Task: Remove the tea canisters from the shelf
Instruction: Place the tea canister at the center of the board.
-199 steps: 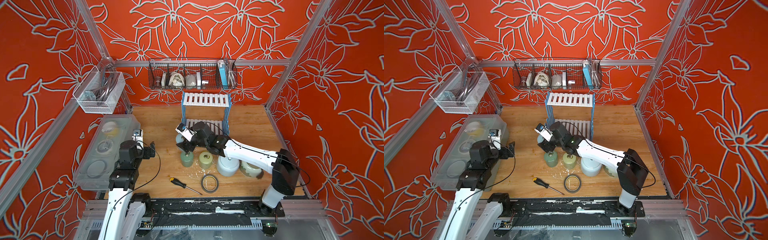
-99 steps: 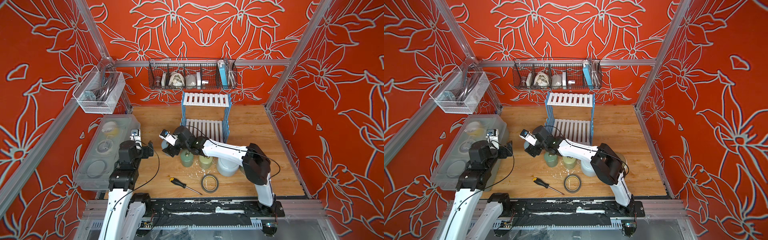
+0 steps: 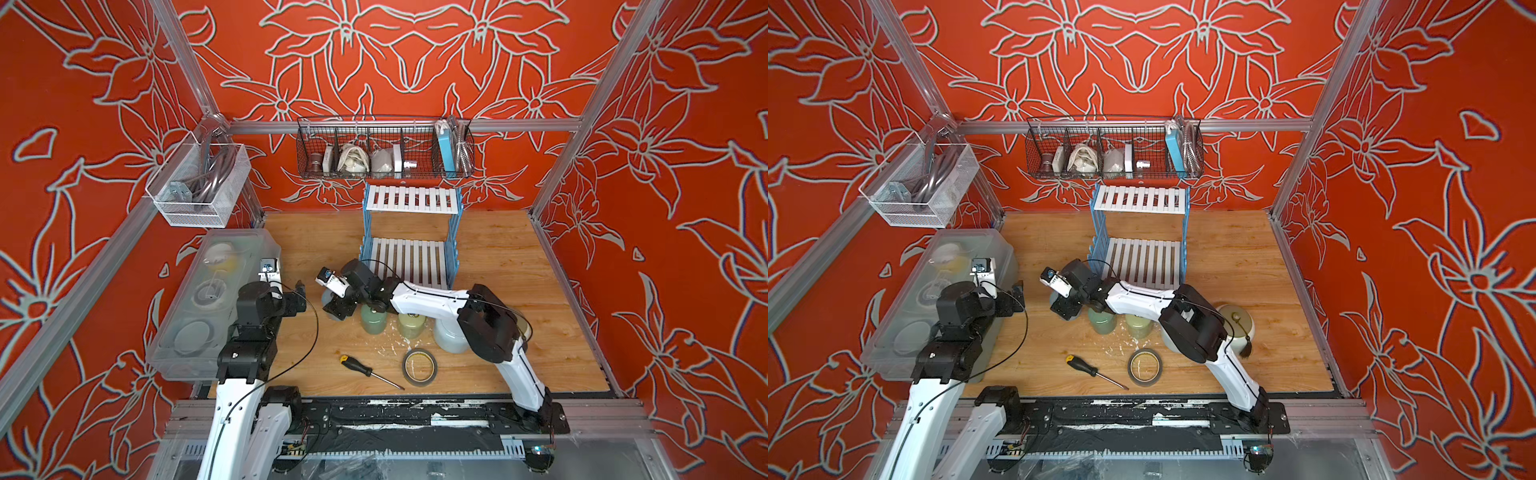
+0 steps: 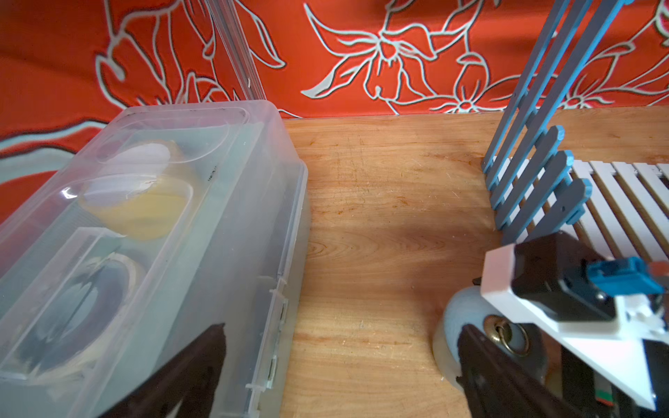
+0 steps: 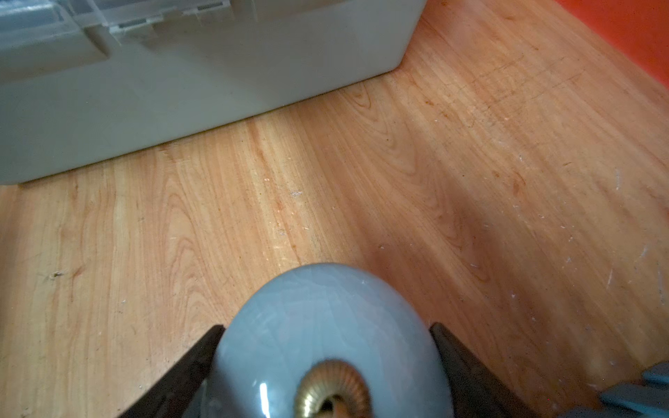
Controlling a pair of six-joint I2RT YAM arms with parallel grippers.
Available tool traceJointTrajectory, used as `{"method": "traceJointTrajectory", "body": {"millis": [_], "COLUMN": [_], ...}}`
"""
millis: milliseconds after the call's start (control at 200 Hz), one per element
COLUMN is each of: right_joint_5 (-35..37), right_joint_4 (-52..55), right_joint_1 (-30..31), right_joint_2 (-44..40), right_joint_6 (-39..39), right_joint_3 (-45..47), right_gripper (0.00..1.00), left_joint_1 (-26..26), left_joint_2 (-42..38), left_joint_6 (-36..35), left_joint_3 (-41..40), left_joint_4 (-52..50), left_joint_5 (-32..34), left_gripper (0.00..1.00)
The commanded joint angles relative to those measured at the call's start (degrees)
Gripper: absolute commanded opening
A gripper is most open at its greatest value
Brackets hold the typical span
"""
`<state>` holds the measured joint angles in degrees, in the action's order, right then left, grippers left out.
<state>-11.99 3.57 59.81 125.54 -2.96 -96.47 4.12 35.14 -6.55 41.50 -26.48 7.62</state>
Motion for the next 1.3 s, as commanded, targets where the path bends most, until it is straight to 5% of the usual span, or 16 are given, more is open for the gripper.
{"method": "traceJointTrajectory", "body": {"millis": [0, 500, 756, 886, 1296], "right_joint_5": [-1.0, -1.4, 0.1, 1.1, 6.5], "right_joint_4": [-6.0, -6.5, -5.5, -4.6, -6.6], "right_joint_1": [0.2, 1.9, 2.2, 2.8, 3.6], "right_joint_2": [-1.0, -3.1, -4.4, -5.3, -14.0], "right_joint_6": [0.6, 0.0, -0.1, -0.1, -1.2], "right_joint_3": [-0.4, 5.1, 5.7, 5.9, 12.1], "right_gripper": [0.60, 0.65, 0.79, 0.99, 0.99], "left_joint_1": [-0.3, -0.2, -0.4, 0.0, -0.7], "left_joint_2": [-0.4, -0.3, 0.0, 0.3, 0.1], "left_joint_6": [0.0, 0.1, 0.0, 0.2, 0.8], "left_joint_3": [0.5, 0.4, 0.5, 1.0, 1.2], "left_joint_4": [1.2, 1.0, 1.0, 0.3, 0.0], "left_joint_5": [0.1, -0.9, -1.3, -1.0, -2.9], "left_gripper": [0.99, 0.99, 0.99, 0.99, 0.99]}}
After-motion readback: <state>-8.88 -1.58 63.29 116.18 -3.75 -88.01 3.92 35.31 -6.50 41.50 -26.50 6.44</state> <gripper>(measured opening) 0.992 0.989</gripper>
